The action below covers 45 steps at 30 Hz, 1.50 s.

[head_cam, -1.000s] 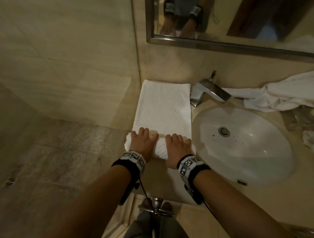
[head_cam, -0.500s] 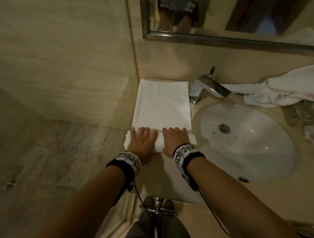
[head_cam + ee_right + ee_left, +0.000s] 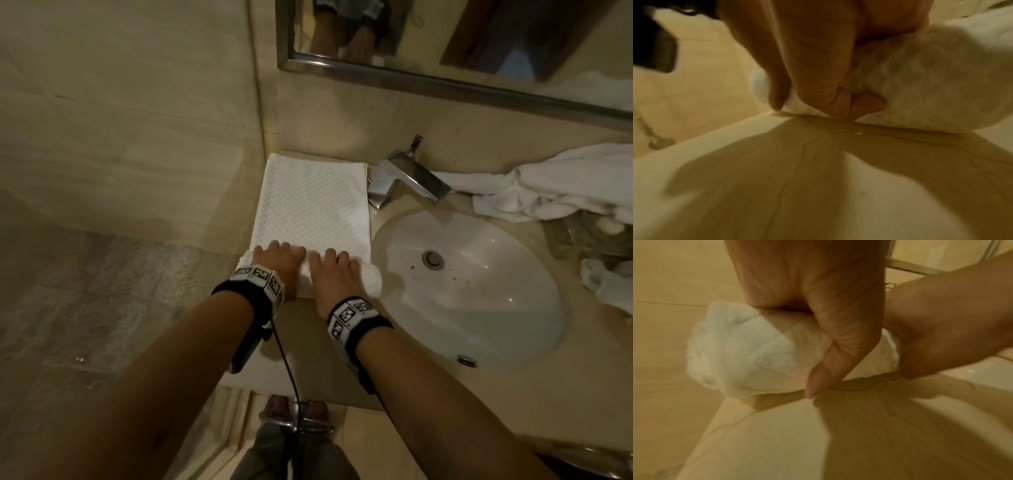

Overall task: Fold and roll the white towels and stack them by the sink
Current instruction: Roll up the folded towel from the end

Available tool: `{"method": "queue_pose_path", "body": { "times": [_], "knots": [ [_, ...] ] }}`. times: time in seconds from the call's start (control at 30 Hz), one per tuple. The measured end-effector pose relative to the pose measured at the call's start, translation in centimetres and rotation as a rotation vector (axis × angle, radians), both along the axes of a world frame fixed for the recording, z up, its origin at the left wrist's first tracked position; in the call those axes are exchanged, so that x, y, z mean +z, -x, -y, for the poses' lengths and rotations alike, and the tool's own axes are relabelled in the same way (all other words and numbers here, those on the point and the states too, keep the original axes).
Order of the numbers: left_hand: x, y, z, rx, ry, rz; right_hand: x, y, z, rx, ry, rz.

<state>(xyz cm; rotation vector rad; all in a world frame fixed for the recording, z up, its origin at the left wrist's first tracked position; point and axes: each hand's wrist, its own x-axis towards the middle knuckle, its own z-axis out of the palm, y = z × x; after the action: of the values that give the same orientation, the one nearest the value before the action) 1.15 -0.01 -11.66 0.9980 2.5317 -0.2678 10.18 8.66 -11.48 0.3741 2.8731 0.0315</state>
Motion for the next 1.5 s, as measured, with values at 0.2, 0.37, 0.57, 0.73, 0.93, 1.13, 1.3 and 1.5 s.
{"method": "queue_pose_path", "body": {
  "times": [0.2, 0.37, 0.57, 0.73, 0.93, 1.13, 1.3, 1.5],
  "knots": [
    [0.2, -1.6, 0.2, -0.067, -0.067, -0.169, 0.8, 2.4, -1.7, -0.031, 0.119, 0.057],
    [-0.3, -1.0, -0.3, -0.02, -0.113, -0.157, 0.7, 2.2, -1.7, -0.02, 0.125, 0.118],
    [1.2, 0.8, -1.5, -0.07, 0.031, 0.019, -0.1, 0.3, -1.6, 0.09, 0.044, 0.048],
    [1.1, -0.7, -0.6, -0.091, 0.011, -0.092, 0.6, 2.2, -2.6, 0.092, 0.121, 0.123],
    [0.1, -3.0, 0.1, -0.167, -0.076, -0.24, 1.0, 3.2, -2.7, 0.049, 0.15, 0.175],
    [1.8, 1.6, -2.6, -0.141, 0.004, -0.001, 0.3, 1.1, -1.9, 0.045, 0.029, 0.006],
    [1.2, 0.4, -2.3, -0.134, 0.027, -0.006, 0.4, 2.5, -2.9, 0.06, 0.126, 0.162],
    [0.0, -1.1, -0.1, -0.174, -0.022, -0.159, 1.7, 3.4, -2.5, 0.03, 0.271, 0.303]
  ]
}}
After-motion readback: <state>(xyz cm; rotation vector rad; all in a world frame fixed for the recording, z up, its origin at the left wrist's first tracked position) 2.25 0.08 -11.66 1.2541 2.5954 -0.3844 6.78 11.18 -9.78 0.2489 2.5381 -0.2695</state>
